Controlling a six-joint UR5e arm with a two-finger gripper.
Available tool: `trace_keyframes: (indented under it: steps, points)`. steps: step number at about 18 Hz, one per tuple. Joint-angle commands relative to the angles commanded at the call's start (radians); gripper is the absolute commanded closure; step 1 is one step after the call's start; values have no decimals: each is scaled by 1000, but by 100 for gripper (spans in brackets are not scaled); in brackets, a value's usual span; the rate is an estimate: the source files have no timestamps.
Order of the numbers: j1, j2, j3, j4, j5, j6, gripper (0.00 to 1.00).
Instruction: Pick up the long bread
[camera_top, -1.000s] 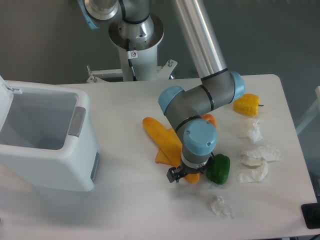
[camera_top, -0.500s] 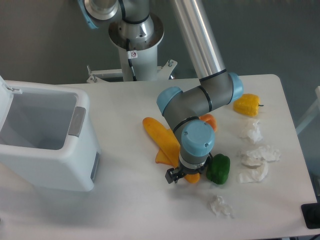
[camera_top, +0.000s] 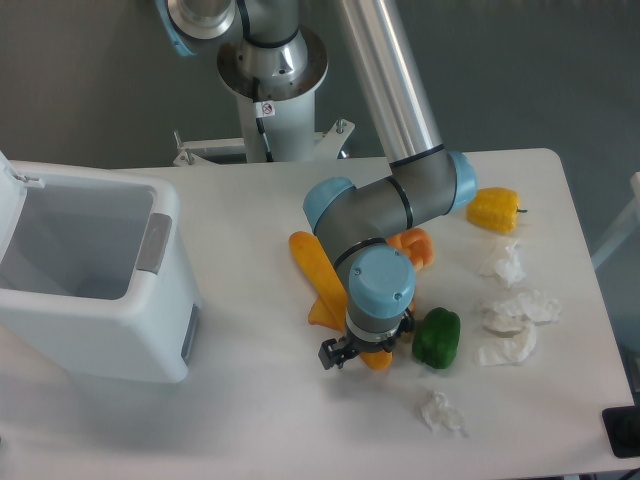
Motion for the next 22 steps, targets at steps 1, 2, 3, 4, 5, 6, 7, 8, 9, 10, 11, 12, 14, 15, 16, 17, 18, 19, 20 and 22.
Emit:
trace_keyframes:
  steps: [1,2,3,4,5,6,7,8,9,10,11,12,14,15,16,17,18,19,20,22]
  points:
    - [0,0,2,0,2,0,0]
    - [0,-3,0,0,2,0,0]
    - [0,-3,0,0,3,0,0]
    - [0,-5,0,0,5,2,0]
    - [0,-5,0,0,5,5,0]
    - [0,-5,0,0,5,11,1]
    - [0,-3,2,0,6,12,4]
    - [0,-3,2,0,6,14,6]
    - [0,-3,2,0,6,14,10]
    - [0,-3,2,0,8,14,16]
    - [0,-3,2,0,8,14,24]
    - [0,-3,2,-2,9,14,33]
    - [0,3,2,-3,9,14,50]
    - [0,6,2,-3,9,14,61]
    - [1,6,3,-3,11,14,68]
    - [0,8,3,-5,11,14,74]
    - [0,9,3,-5,14,14,80]
    - [0,15,3,-6,23,14,88]
    - [-2,21,3,-8,32,14,91]
    - [0,23,6,-8,50,14,95]
